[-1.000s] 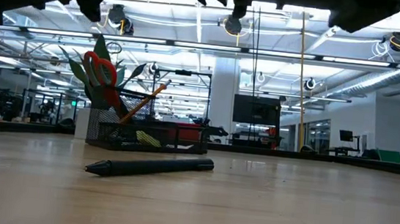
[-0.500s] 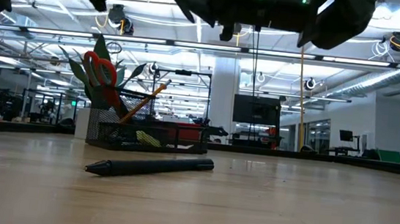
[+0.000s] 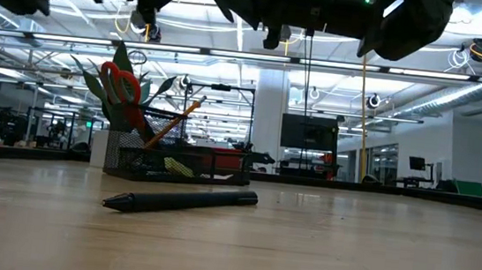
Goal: Pick and place office supplies into organizer
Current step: Put the black pen into the black desk organizer
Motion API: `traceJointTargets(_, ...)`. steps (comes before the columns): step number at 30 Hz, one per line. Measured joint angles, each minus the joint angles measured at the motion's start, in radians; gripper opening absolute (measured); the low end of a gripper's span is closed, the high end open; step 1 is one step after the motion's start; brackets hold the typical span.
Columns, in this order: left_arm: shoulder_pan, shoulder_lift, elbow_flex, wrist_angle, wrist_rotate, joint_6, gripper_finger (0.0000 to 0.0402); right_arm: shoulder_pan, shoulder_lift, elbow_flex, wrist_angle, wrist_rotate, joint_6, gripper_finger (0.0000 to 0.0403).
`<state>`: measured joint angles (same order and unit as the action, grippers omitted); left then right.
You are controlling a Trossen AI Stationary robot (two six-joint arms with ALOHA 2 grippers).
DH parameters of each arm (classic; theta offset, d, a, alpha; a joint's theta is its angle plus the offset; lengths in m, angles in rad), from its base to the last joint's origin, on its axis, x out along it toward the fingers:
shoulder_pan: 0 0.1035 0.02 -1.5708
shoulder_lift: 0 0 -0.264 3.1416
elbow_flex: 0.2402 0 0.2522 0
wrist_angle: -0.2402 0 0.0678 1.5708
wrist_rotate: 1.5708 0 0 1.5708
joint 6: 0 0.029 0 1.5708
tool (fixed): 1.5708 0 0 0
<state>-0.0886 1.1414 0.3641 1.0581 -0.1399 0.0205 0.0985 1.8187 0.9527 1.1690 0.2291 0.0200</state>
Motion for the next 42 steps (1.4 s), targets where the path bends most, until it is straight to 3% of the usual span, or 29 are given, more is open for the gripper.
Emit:
traceJointTargets(10,0.004,0.05,0.038,-0.013,0.023,-0.003,0.0216,0.001,0.0,0.0,-0.007,0.001,0.014,0.0025)
traceJointTargets(21,0.004,0.05,0.038,-0.014,0.032,-0.018,0.0058,0.002,0.0,0.0,-0.022,0.001,-0.007,0.0027)
traceJointTargets(25,0.004,0.05,0.038,-0.013,0.032,-0.039,0.0023,0.001,0.0,0.0,-0.021,0.0,-0.019,0.0027)
traceJointTargets(34,0.004,0.048,0.038,-0.026,0.032,-0.007,0.006,0.002,0.0,-0.02,-0.044,0.011,-0.089,0.0062)
traceJointTargets(42,0.002,0.041,0.038,-0.118,-0.024,-0.023,0.002,-0.011,-0.012,-0.098,-0.021,0.109,-0.127,0.0116)
